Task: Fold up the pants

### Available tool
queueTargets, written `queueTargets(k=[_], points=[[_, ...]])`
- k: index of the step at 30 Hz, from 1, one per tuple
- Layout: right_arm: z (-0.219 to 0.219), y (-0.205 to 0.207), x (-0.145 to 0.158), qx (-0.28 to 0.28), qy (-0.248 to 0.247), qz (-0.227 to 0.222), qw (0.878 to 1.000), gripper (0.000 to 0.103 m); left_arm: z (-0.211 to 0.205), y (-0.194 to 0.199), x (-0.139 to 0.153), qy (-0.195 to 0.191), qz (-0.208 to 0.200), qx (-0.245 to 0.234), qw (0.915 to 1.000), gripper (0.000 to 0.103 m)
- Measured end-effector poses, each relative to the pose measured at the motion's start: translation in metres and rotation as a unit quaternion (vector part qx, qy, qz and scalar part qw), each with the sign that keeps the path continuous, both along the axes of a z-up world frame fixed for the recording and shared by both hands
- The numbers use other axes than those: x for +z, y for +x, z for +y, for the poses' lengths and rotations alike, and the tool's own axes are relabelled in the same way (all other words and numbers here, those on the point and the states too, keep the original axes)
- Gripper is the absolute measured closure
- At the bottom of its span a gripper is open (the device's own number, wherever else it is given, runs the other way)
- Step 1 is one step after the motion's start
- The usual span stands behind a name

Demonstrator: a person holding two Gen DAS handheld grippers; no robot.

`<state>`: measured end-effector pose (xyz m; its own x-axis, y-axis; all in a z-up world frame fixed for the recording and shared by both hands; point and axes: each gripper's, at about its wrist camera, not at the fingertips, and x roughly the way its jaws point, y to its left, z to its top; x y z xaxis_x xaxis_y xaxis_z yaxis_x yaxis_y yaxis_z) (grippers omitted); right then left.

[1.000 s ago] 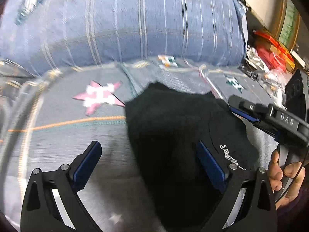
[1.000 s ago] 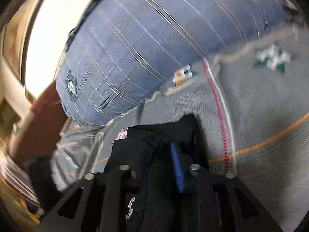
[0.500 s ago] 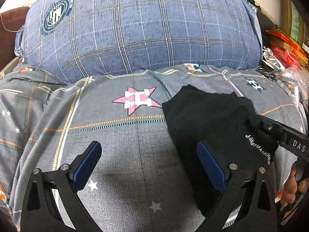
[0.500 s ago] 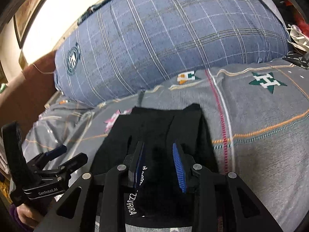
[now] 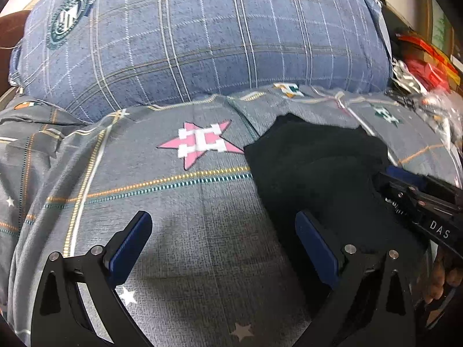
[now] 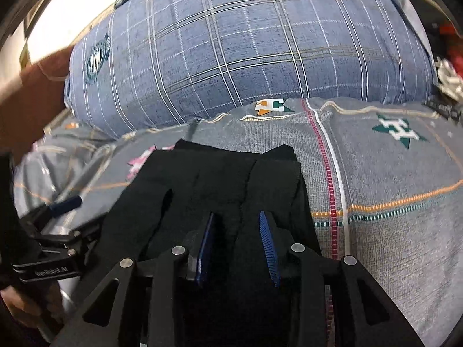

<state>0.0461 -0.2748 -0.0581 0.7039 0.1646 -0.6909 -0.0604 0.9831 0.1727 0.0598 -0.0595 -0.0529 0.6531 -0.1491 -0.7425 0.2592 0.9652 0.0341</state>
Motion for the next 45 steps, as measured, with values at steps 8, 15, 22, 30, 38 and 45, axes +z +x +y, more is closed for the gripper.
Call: queueTargets(k=[8,15,22,30,38,45], points=[[0.015,0.001,-0.002,-0.008,-0.049,-0.005,0.999,0.063,0.004,-0.001,0.000,-0.007,0.008,0.005,0.9999,0.002],[0.021,-0.002,0.014,-0.018,-0.083,-0.006,0.996,0.063,0.010,-0.017,0.022,-0.020,-0.006,0.015,0.9997,0.002],[0.020,-0.015,0.036,-0.021,-0.106,-0.046,0.993,0.063,0.002,-0.032,0.046,-0.006,-0.030,0.014,0.9994,0.002],[0.003,-0.027,0.052,-0.026,-0.099,-0.062,0.993,0.052,-0.008,-0.044,0.059,-0.008,-0.035,0.022,0.9991,0.002],[-0.015,-0.039,0.060,-0.048,-0.112,-0.080,0.989,0.052,-0.008,-0.049,0.059,-0.016,-0.027,0.043,0.9986,0.002],[-0.015,-0.042,0.061,-0.056,-0.148,-0.087,0.984,0.051,-0.010,-0.053,0.061,-0.012,-0.033,0.049,0.9982,0.002]])
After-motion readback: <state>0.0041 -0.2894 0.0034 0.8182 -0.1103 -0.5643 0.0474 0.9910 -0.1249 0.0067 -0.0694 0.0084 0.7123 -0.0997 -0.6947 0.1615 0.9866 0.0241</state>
